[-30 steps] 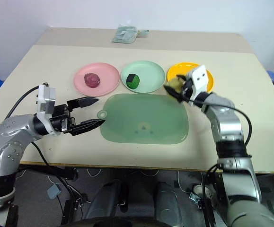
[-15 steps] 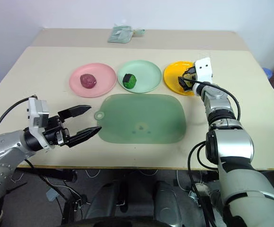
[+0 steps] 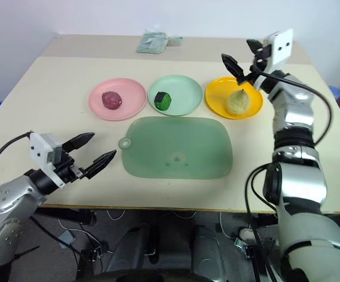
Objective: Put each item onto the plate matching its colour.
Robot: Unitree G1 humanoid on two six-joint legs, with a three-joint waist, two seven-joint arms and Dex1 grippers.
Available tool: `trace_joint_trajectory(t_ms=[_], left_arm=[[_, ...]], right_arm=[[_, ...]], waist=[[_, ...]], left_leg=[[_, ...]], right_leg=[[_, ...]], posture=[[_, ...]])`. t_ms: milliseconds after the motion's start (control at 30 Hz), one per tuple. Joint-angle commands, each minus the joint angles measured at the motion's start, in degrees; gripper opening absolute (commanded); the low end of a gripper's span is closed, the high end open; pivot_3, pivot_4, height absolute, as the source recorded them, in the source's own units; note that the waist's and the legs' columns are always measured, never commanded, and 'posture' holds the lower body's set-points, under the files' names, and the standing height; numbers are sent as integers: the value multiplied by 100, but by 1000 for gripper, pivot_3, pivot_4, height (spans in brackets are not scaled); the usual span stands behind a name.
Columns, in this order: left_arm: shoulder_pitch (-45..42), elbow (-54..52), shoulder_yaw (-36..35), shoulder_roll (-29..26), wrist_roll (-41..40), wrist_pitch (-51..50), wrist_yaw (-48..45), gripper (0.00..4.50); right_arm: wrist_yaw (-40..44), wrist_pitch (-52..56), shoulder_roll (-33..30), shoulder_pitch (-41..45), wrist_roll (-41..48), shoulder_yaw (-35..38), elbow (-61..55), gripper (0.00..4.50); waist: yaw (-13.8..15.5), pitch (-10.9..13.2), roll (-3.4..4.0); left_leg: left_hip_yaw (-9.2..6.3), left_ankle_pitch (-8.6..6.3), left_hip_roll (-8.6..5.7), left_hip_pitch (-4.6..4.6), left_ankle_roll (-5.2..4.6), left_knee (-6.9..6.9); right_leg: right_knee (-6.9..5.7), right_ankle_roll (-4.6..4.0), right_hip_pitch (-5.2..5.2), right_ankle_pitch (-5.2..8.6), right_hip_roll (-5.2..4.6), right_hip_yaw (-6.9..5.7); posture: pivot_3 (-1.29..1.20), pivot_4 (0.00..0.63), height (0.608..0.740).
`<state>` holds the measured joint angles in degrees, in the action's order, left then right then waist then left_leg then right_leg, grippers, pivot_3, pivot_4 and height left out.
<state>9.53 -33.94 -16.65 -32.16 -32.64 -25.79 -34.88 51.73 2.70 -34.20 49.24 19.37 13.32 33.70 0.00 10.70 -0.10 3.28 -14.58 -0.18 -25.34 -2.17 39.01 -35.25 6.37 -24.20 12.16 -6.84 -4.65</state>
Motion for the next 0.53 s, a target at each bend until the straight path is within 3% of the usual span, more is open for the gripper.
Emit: trace_joint_trajectory(t_ms=[33,167,267,533], left_arm=[[204,-98,-84,21,135,347,-101,4500],[156,24,-68,35,197,460,-46,4500],[19,150,2,47,314,501,7,4500],[-302,441,116,49,436,524,39,4500]], right_arm=[[183,1234,-411,-1394,628,164,-2219,4446],[-2,2304,-725,-3455,1275,672,-4235,4446],[-254,2521,-716,-4300,1356,968,-4884,4446],[-563,2446,-627,-4919,1327,1120,-5168,4446]], waist=[[65,0,3],[119,-5,25],[66,-19,50],[76,-24,49]], left_leg=[[3,-1,-1,-2,-1,0],[5,-3,-1,-1,-1,1],[9,-2,0,4,2,7],[10,-2,3,1,0,7]], right_leg=[[0,0,-5,0,-3,0],[1,-21,-9,8,-10,1],[5,-32,-5,6,-11,4],[8,-40,-13,9,-1,8]], posture=[[0,150,740],[0,150,740],[0,150,740],[0,150,740]])
